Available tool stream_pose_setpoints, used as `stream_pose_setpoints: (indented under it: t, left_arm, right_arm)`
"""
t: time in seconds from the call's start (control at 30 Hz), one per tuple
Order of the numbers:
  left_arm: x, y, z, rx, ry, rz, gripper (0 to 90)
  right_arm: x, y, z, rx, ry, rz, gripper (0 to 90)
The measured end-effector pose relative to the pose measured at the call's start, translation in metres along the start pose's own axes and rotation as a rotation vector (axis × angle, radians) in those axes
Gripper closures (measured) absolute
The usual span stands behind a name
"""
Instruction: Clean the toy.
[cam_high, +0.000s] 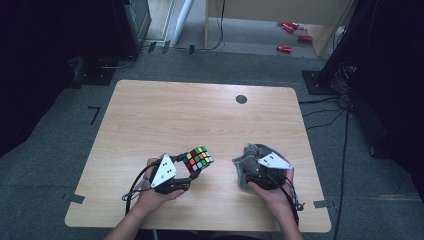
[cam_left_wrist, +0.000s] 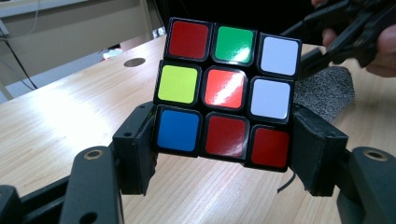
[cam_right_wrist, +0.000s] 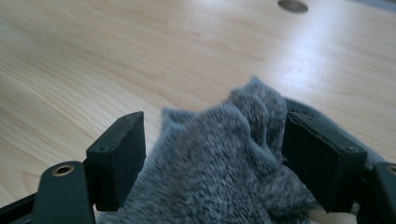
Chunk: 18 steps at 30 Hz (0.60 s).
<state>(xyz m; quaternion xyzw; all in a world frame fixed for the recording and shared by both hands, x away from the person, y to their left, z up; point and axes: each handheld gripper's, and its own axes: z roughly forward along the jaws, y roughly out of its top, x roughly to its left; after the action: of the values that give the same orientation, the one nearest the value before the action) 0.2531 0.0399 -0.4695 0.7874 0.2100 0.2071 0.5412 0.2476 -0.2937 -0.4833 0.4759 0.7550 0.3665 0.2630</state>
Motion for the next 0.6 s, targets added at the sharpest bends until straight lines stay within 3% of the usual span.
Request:
stream_pose_setpoints:
  t: [0.1,0.23,0.33,0.5,0.6]
  left_arm:
    - [0.000,0.000,0.000,-0.001,-0.001,0.000,33.6]
    - [0.000,0.000,0.000,0.002,0.003,0.001,33.6]
    - [0.001,0.000,0.000,0.002,0.001,-0.001,33.6]
    - [-0.001,0.000,0.001,0.006,0.000,0.000,33.7]
    - [-0.002,0.000,0.001,0.007,-0.005,0.000,33.6]
  right_arm:
    - [-0.006,-0.008,0.009,0.057,-0.020,0.007,22.4]
    - [-0.017,-0.017,0.019,0.123,-0.038,0.063,22.7]
    - [-0.022,-0.021,0.021,0.135,-0.035,0.083,24.5]
    - [-0.021,-0.024,0.023,0.142,-0.043,0.081,36.6]
    - [-0.023,-0.024,0.022,0.136,-0.057,0.090,49.7]
